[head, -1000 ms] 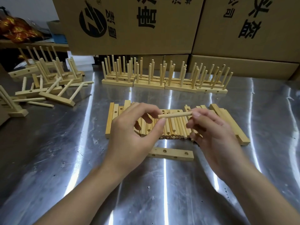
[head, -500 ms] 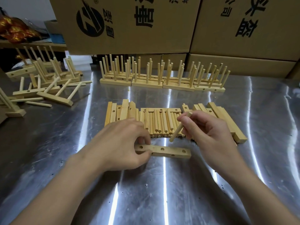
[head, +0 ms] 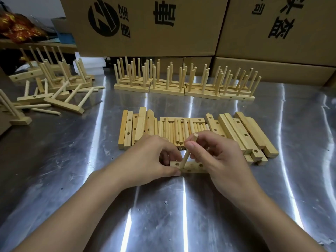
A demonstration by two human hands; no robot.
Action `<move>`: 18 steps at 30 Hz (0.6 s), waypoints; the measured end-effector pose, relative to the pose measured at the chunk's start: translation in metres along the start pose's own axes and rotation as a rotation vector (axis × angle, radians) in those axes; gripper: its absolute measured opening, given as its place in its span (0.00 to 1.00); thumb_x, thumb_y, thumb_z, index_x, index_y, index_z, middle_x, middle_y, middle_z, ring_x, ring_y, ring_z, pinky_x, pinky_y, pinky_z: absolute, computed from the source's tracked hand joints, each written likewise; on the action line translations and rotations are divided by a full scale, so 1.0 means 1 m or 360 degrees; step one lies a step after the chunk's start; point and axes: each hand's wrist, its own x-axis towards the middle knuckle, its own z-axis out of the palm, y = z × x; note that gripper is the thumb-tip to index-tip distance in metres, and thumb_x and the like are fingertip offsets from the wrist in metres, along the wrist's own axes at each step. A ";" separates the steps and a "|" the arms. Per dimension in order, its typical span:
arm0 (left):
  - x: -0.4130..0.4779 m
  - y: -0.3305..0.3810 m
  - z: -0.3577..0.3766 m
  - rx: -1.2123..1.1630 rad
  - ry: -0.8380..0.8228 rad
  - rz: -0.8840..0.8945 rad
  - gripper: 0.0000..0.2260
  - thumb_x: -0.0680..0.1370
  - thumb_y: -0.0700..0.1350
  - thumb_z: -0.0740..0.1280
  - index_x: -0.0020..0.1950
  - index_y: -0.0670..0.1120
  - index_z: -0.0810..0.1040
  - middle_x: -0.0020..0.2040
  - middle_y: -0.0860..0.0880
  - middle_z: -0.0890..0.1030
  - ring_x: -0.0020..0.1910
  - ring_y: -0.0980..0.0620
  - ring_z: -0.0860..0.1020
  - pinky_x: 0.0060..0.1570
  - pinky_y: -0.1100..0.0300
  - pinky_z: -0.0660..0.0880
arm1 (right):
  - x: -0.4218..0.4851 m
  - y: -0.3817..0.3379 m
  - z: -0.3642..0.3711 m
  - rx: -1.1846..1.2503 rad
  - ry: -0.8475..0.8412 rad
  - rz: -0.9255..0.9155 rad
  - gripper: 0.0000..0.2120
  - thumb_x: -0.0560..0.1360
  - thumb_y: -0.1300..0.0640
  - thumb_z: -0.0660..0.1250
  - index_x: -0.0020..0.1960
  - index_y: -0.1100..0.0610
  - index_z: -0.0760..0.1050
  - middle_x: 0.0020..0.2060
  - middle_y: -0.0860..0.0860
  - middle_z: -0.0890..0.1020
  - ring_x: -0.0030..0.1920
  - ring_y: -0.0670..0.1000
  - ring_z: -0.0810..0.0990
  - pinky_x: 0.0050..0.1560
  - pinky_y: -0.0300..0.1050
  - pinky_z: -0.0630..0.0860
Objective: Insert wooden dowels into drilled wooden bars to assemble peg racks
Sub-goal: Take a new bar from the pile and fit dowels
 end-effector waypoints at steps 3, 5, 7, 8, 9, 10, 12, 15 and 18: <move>0.000 0.001 0.001 -0.0069 -0.0020 -0.0017 0.09 0.71 0.53 0.84 0.45 0.62 0.85 0.40 0.58 0.83 0.43 0.60 0.81 0.40 0.71 0.72 | -0.001 0.000 0.005 -0.0044 -0.0007 -0.0003 0.05 0.82 0.50 0.70 0.50 0.48 0.83 0.39 0.45 0.83 0.42 0.51 0.82 0.43 0.40 0.77; 0.001 0.001 0.000 -0.0083 -0.0034 -0.0025 0.10 0.71 0.53 0.84 0.43 0.63 0.84 0.41 0.61 0.82 0.43 0.61 0.80 0.40 0.72 0.71 | 0.000 -0.001 0.007 -0.0074 0.0009 -0.0008 0.06 0.82 0.49 0.69 0.50 0.49 0.83 0.39 0.44 0.83 0.42 0.50 0.82 0.42 0.37 0.76; 0.001 0.001 -0.001 -0.0080 -0.0057 -0.0017 0.12 0.71 0.53 0.84 0.40 0.64 0.81 0.41 0.65 0.81 0.42 0.62 0.80 0.39 0.73 0.71 | 0.001 -0.002 0.008 -0.0099 0.0032 -0.0019 0.07 0.81 0.49 0.69 0.49 0.50 0.83 0.39 0.43 0.83 0.42 0.50 0.82 0.43 0.36 0.75; 0.001 0.001 -0.001 -0.0074 -0.0061 -0.0011 0.13 0.71 0.53 0.84 0.39 0.64 0.80 0.41 0.65 0.81 0.42 0.63 0.80 0.39 0.73 0.71 | 0.001 -0.003 0.008 -0.0103 0.0034 -0.0020 0.07 0.81 0.49 0.69 0.49 0.50 0.83 0.39 0.44 0.83 0.42 0.50 0.82 0.43 0.36 0.75; 0.001 0.000 -0.001 -0.0069 -0.0061 -0.0006 0.13 0.71 0.53 0.84 0.38 0.64 0.80 0.40 0.64 0.81 0.42 0.62 0.80 0.39 0.72 0.71 | 0.001 -0.003 0.008 -0.0106 0.0030 -0.0021 0.06 0.81 0.50 0.69 0.49 0.51 0.83 0.40 0.44 0.83 0.43 0.50 0.82 0.44 0.37 0.75; 0.001 0.000 -0.001 -0.0069 -0.0058 -0.0005 0.13 0.71 0.53 0.84 0.39 0.64 0.80 0.39 0.62 0.81 0.42 0.62 0.80 0.39 0.72 0.71 | 0.001 -0.003 0.008 -0.0110 0.0021 -0.0024 0.06 0.82 0.51 0.69 0.49 0.51 0.83 0.40 0.44 0.83 0.43 0.51 0.82 0.44 0.37 0.76; 0.001 0.000 -0.001 -0.0078 -0.0055 -0.0005 0.10 0.71 0.53 0.84 0.41 0.62 0.83 0.39 0.59 0.82 0.42 0.60 0.80 0.39 0.70 0.72 | 0.001 -0.004 0.008 -0.0130 -0.0001 -0.0035 0.06 0.82 0.52 0.69 0.50 0.52 0.84 0.40 0.44 0.84 0.44 0.51 0.83 0.44 0.36 0.76; 0.001 0.000 0.000 -0.0088 -0.0046 0.0000 0.09 0.71 0.52 0.83 0.46 0.57 0.86 0.40 0.58 0.82 0.42 0.59 0.81 0.39 0.68 0.73 | 0.003 -0.005 0.010 -0.0195 -0.0068 -0.0068 0.06 0.82 0.52 0.70 0.51 0.52 0.84 0.41 0.44 0.84 0.45 0.51 0.83 0.44 0.34 0.74; 0.001 0.000 0.000 -0.0109 -0.0047 0.0004 0.09 0.71 0.51 0.83 0.45 0.56 0.86 0.39 0.58 0.82 0.42 0.58 0.81 0.38 0.68 0.73 | 0.004 -0.005 0.010 -0.0270 -0.0097 -0.0117 0.07 0.83 0.51 0.69 0.52 0.52 0.85 0.42 0.43 0.84 0.46 0.51 0.83 0.45 0.35 0.74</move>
